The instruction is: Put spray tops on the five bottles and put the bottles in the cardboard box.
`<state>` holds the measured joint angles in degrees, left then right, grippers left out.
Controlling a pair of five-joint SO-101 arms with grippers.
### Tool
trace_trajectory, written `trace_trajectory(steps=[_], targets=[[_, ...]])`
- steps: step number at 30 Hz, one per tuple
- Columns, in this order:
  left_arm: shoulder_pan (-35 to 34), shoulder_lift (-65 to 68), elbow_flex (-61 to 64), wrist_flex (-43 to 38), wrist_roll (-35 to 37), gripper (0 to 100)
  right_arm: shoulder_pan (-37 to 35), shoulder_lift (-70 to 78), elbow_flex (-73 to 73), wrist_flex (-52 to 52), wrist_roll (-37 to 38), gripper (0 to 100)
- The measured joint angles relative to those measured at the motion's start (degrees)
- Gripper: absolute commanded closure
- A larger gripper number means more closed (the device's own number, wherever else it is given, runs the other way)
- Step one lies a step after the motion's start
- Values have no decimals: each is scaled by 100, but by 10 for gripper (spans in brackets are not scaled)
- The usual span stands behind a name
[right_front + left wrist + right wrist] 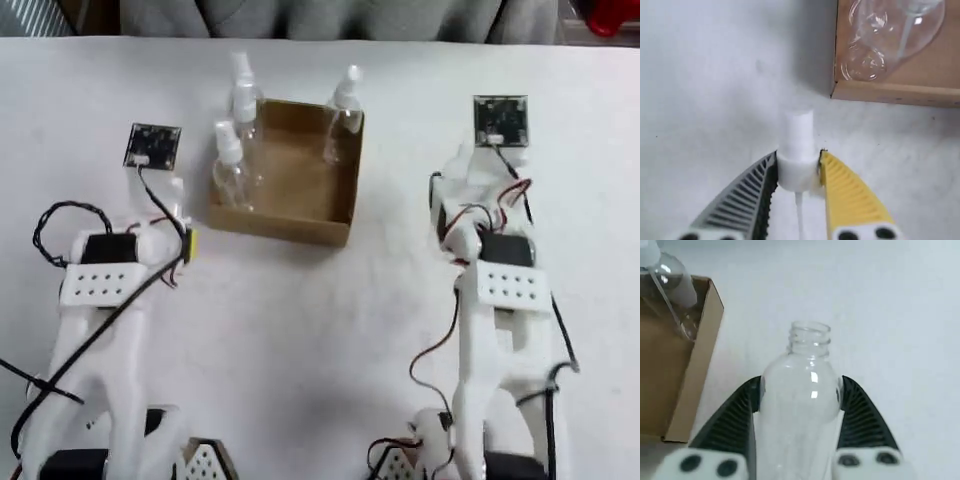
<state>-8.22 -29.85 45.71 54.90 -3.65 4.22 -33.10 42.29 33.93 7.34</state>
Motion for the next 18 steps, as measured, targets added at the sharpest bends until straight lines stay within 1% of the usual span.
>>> trace_trajectory(steps=[7, 12, 18], targets=[[0, 0, 0, 0, 0, 980, -44, -1890, 1116, -352, -167, 984], [0, 0, 0, 0, 0, 980, -35, -3015, 1284, -352, -229, 984], [0, 0, 149, -44, 0, 980, -642, -3789, 1284, -387, -229, 984]])
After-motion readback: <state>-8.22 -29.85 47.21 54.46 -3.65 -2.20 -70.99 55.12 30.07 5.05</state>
